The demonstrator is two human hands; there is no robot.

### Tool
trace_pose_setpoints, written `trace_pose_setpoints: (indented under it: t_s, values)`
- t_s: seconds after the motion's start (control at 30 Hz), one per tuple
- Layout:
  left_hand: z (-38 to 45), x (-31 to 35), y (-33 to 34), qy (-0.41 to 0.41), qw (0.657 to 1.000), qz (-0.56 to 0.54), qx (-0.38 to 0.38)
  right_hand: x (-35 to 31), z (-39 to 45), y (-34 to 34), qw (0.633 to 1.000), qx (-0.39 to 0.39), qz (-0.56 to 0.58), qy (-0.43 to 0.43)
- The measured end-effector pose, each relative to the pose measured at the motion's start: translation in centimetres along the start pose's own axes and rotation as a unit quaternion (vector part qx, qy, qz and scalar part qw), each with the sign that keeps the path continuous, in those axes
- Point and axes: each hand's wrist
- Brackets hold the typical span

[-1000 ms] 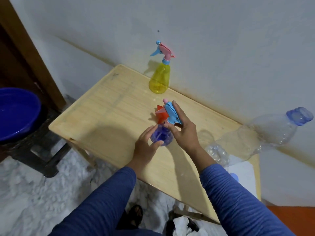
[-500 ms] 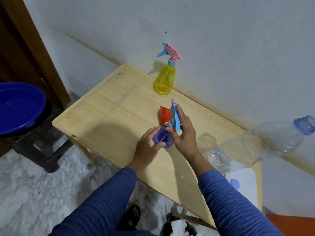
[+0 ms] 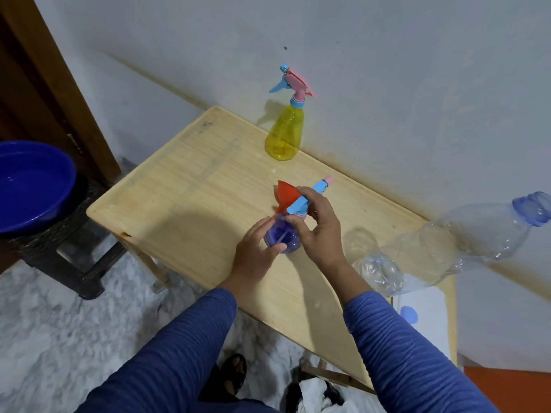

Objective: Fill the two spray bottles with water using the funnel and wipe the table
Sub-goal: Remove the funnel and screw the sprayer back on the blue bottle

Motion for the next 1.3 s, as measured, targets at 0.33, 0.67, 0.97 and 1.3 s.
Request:
trace_pose_setpoints:
  t_s: [0.33, 0.67, 0.97, 1.3]
  values:
    - [-0.2, 0.6, -0.2, -0.011, 1.000, -0.013, 0.016, 0.2, -0.7, -0.5, 1.000, -0.015, -0.016, 0.001]
    - [-0.1, 0.7, -0.3, -0.010, 1.000, -0.013, 0.012, -1.0, -0.7, 0.2, 1.000, -0.017, -0.012, 0.005]
    - [0.0, 0.5, -0.1, -0.011, 1.000, 0.011, 0.012, -0.4, -0.9, 1.8, 0.996, 0.086, 0.006, 0.017]
    - [-0.1, 0.5, -0.1, -0.003, 1.000, 0.016, 0.017, -0.2, -1.4, 2.1, 0.994, 0.110, 0.000, 0.007]
Point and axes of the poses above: each hand's wrist, its own z-axis towards the middle knuckle, its own y-axis out of the palm, x = y × z, and after that the axes turned 15 degrees about y, right-handed
